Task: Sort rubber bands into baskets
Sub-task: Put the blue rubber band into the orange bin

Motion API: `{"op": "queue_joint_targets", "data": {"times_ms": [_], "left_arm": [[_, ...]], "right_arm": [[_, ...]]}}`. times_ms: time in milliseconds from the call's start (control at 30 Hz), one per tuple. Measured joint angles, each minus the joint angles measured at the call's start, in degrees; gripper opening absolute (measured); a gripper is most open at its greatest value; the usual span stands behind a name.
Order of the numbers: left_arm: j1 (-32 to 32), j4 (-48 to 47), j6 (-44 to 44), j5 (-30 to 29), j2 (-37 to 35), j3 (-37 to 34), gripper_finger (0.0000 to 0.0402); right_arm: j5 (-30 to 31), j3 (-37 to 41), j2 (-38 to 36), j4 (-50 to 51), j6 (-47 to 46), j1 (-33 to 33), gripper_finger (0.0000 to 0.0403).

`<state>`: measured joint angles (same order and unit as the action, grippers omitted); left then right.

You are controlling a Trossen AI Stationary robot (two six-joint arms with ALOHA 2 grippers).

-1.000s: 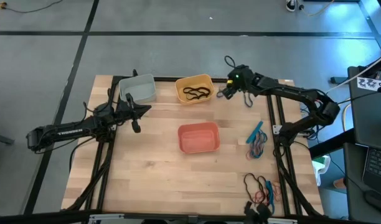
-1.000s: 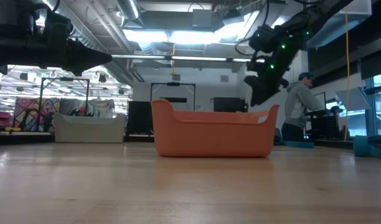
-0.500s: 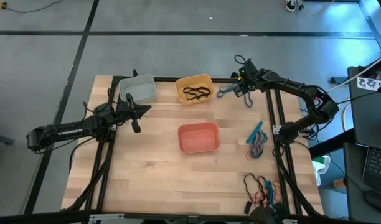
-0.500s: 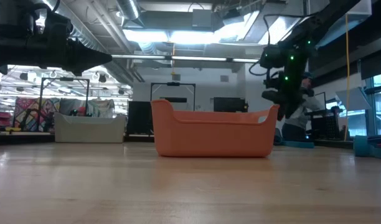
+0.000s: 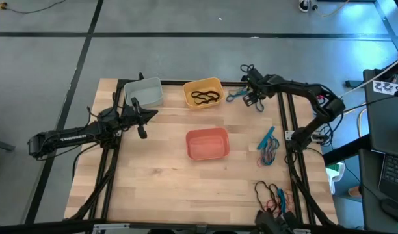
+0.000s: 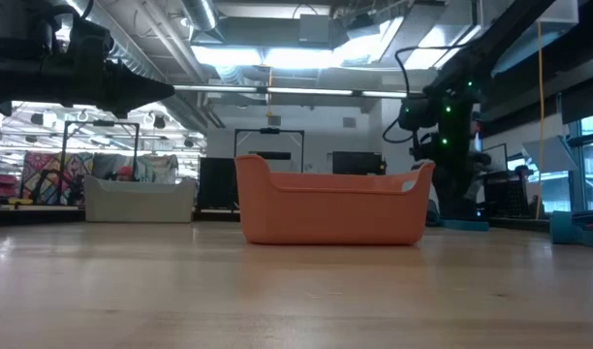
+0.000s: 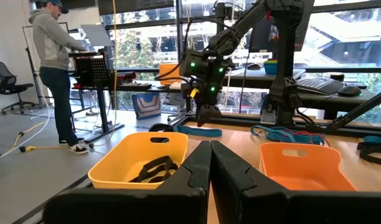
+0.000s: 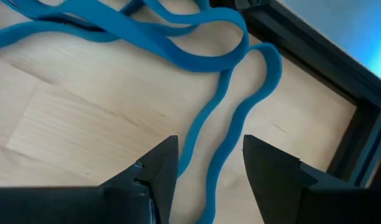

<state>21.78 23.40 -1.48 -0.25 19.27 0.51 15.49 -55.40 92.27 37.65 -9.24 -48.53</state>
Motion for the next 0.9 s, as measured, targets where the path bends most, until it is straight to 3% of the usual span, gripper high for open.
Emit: {"op": "queue_joint_targets", "data": {"times_ms": [533,900], "left_arm": [[0.0,0.0,0.0,0.0,0.0,0.0,0.0005],[0.0,0.0,0.0,0.0,0.0,0.0,0.0005]], "right_arm": [[0.8,0.0,0.8,-0.3,-2.8,0.1,0.0182],[0.0,0.0,6.8,-2.1,-2.6,0.1,0.0178]]}}
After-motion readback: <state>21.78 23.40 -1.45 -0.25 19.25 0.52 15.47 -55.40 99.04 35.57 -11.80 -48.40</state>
